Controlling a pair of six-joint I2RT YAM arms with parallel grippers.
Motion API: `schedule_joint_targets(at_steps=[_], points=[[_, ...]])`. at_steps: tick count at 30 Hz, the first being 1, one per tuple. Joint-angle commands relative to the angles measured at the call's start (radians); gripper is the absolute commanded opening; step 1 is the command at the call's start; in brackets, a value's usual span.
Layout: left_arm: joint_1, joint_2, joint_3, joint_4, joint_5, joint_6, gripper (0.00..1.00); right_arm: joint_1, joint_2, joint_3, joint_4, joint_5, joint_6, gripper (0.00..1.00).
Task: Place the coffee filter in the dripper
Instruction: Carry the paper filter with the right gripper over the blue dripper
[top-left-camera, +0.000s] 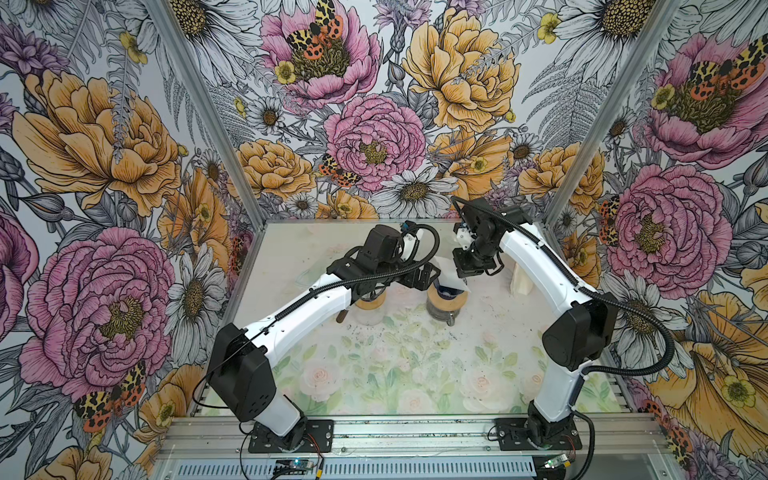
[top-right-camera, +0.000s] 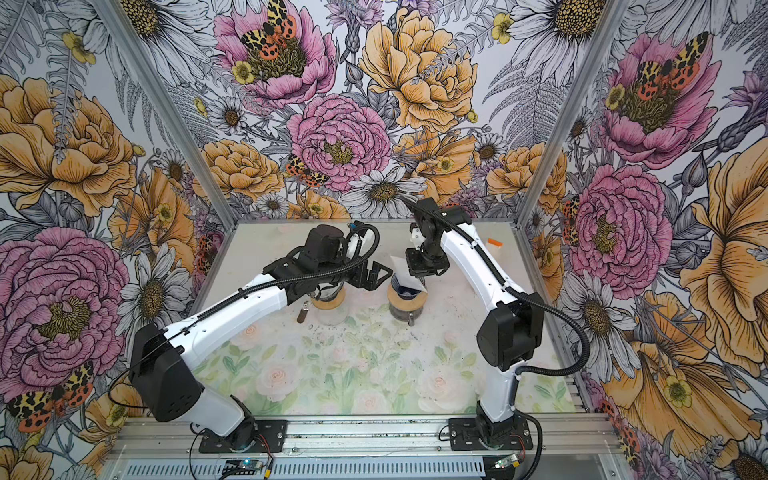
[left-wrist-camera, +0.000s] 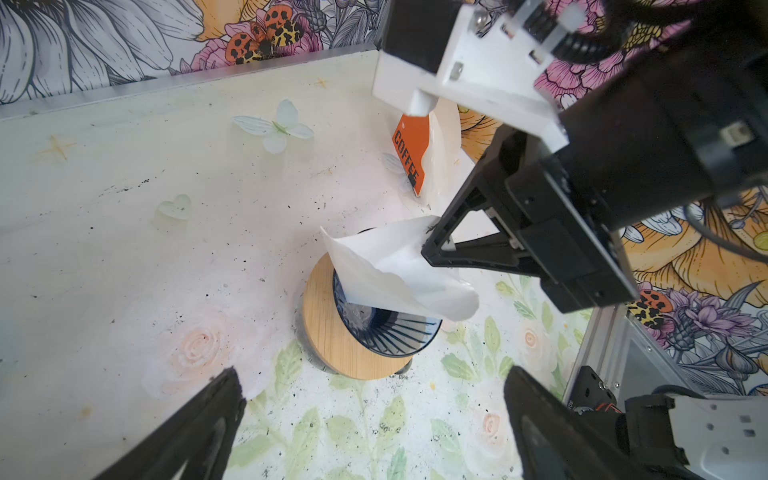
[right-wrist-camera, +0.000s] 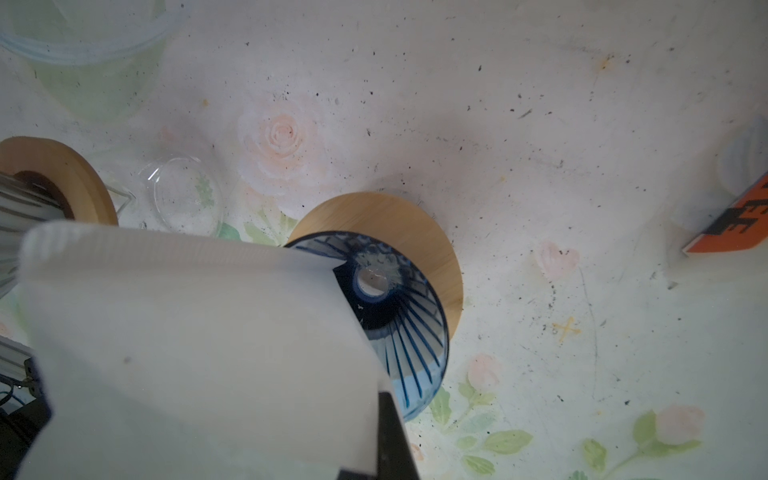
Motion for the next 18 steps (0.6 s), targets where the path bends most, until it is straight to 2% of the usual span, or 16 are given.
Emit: schedule_joint_targets(at_steps=[1,10,16,18], points=[[0.010,0.025,0.040,0.005,0.035,-0.036,0.99,0.007,-0.027,-0.020,0.057,0.000,0.034,0.00],[0.002,0.045,0.060,-0.005,0.044,-0.078,0.98,0.008,-0.095,-0.106,0.129,-0.049,0.114,0.00],[0.001,0.061,0.082,-0.024,0.059,-0.086,0.91,0.010,-0.114,-0.131,0.135,-0.067,0.212,0.00],[0.001,0.074,0.094,-0.033,0.069,-0.090,0.86,0.017,-0.122,-0.133,0.138,-0.066,0.250,0.00]])
